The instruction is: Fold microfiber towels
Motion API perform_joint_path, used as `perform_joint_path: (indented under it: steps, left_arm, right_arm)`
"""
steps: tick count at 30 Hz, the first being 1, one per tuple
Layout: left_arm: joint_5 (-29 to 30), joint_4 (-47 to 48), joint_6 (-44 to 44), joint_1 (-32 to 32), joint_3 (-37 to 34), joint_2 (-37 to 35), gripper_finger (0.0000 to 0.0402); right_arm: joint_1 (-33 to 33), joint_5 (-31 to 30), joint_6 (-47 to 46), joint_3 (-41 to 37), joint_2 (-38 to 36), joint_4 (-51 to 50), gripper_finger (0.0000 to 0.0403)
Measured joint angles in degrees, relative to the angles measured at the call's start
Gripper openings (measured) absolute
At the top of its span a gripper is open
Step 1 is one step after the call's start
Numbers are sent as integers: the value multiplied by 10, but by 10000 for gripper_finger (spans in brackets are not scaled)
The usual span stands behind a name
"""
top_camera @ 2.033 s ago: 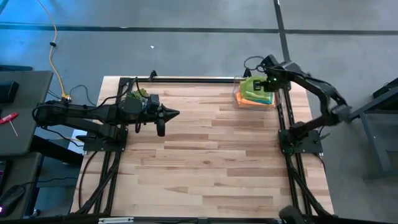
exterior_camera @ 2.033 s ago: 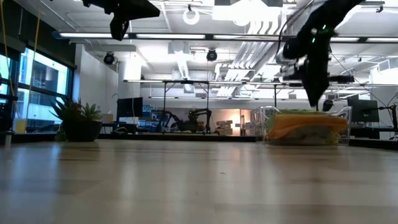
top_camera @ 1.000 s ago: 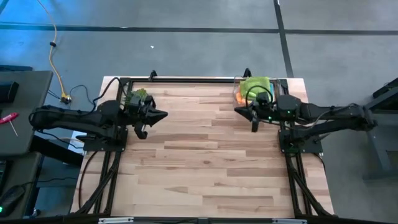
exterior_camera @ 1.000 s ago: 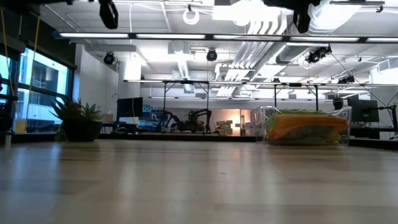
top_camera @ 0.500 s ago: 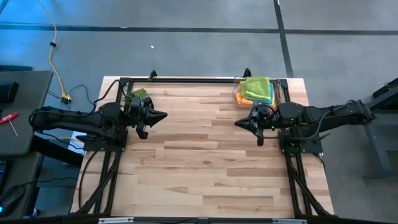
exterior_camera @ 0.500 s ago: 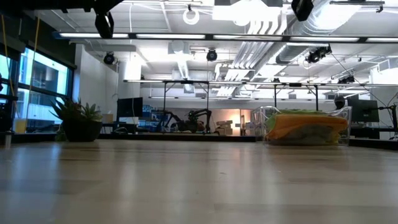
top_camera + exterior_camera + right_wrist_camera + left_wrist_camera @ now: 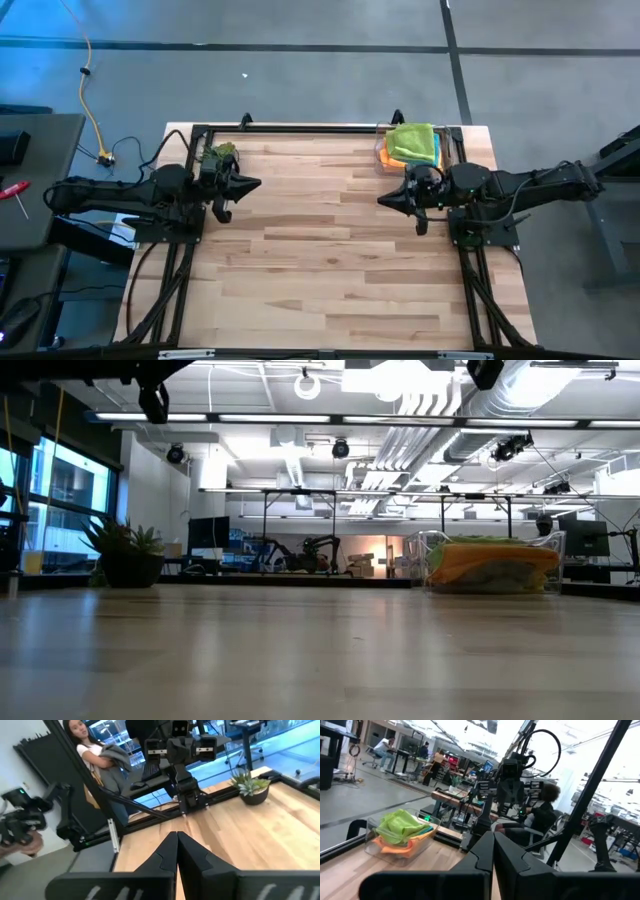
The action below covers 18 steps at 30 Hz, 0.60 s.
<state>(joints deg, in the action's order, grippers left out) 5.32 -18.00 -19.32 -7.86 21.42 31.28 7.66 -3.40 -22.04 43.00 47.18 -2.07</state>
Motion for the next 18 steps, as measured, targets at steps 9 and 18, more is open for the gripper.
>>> perform_joint_path:
  steps: [9, 18]
  left_arm:
    - [1, -95, -35, 10, -144, -92, 0]
    - [0, -70, -50, 11, -208, -185, 0]
  right_arm:
    - [0, 15, -1, 0, 0, 26, 0]
    - [0, 18, -20, 0, 0, 37, 0]
